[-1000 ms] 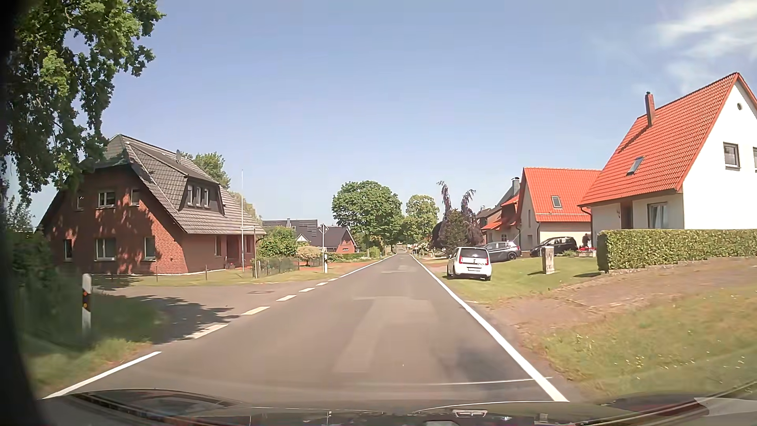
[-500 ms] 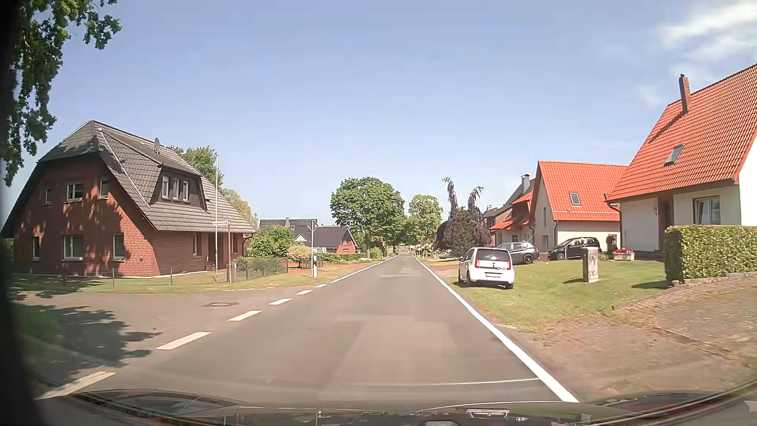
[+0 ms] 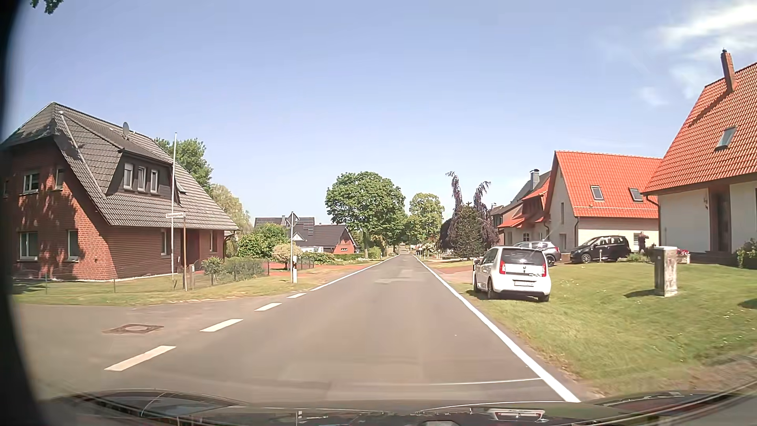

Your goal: Follow the waypoints while adhering to traffic rules and regulations

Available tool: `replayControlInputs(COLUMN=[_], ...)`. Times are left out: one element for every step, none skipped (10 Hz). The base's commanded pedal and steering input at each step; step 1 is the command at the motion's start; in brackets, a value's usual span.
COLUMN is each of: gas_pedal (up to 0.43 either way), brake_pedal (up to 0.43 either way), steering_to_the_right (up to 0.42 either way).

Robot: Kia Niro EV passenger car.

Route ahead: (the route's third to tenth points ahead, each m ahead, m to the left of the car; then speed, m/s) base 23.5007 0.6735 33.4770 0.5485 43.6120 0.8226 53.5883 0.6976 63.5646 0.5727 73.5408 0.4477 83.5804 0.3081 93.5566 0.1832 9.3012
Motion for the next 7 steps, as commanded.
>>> replayControlInputs(gas_pedal=[0.228, 0.228, 0.220, 0.220, 0.209, 0.197, 0.197], brake_pedal=[0.000, 0.000, 0.000, 0.000, 0.000, 0.000, 0.000], steering_to_the_right=[-0.001, -0.001, -0.001, -0.001, -0.001, 0.001, 0.003])
